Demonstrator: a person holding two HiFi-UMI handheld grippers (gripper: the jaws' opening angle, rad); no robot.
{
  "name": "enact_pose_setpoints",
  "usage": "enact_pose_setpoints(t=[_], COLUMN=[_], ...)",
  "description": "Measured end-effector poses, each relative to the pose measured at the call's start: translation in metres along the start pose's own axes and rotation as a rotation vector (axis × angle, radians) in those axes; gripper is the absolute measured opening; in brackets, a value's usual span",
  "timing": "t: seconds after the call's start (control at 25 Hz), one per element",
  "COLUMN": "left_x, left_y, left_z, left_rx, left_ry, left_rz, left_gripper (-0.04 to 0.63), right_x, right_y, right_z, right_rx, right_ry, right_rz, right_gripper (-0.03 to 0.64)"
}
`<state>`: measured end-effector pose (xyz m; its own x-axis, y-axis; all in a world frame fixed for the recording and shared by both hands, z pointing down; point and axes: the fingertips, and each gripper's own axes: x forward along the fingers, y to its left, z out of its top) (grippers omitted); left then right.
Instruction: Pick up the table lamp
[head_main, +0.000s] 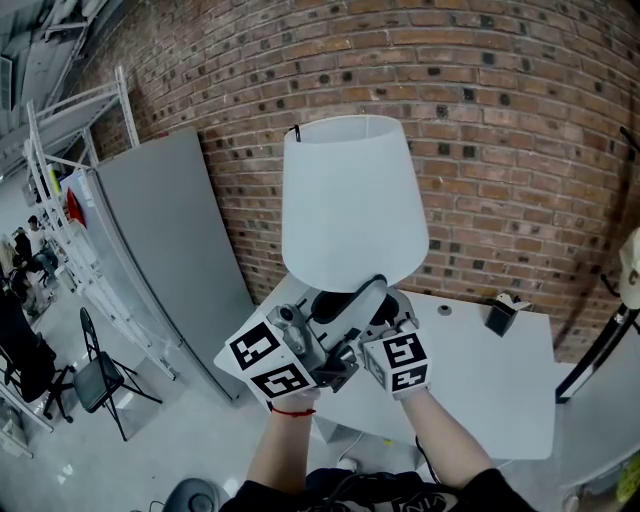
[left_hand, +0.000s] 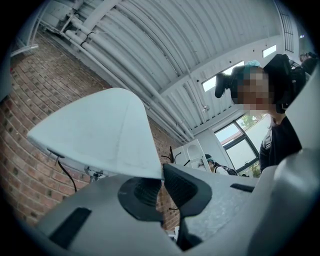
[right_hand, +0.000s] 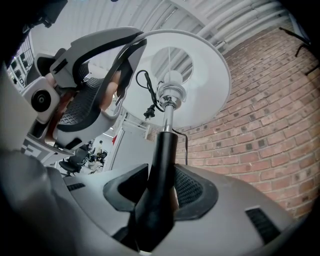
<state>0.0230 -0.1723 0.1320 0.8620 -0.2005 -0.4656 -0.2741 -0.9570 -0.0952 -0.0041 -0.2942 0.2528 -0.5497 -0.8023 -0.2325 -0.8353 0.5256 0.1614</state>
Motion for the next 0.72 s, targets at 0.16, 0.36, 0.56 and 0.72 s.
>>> enact_pose_setpoints(t=[0.16,0.36,0.56,0.72], left_x=[0.0,0.0,-0.002,-0.002], left_y=[-0.005,-0.009,-0.016,-0.018], left_z=[0.002,0.005,0.004,0.005], left_rx=[-0.001,-0.003,-0.003,-0.003], left_ry=[-0.004,-0.004,-0.004,-0.005], left_rz=[-0.002,-0.005,-0.006,-0.006], left_gripper=[0.021,0.021,0.021,0.021], right_x=[-0.004,-0.008,-0.013,-0.015], right_y=[0.002,0.004,0.006,0.008], right_z=[0.002,0.006,0.006,0.007], right_rx=[0.0,-0.001,-0.002,-0.003], right_ry=[0.005,0.001,-0.001,-0.001], right_rz=[-0.001,-0.01,-0.012,-0.011], right_gripper=[0.16,0.16,0.16,0.16])
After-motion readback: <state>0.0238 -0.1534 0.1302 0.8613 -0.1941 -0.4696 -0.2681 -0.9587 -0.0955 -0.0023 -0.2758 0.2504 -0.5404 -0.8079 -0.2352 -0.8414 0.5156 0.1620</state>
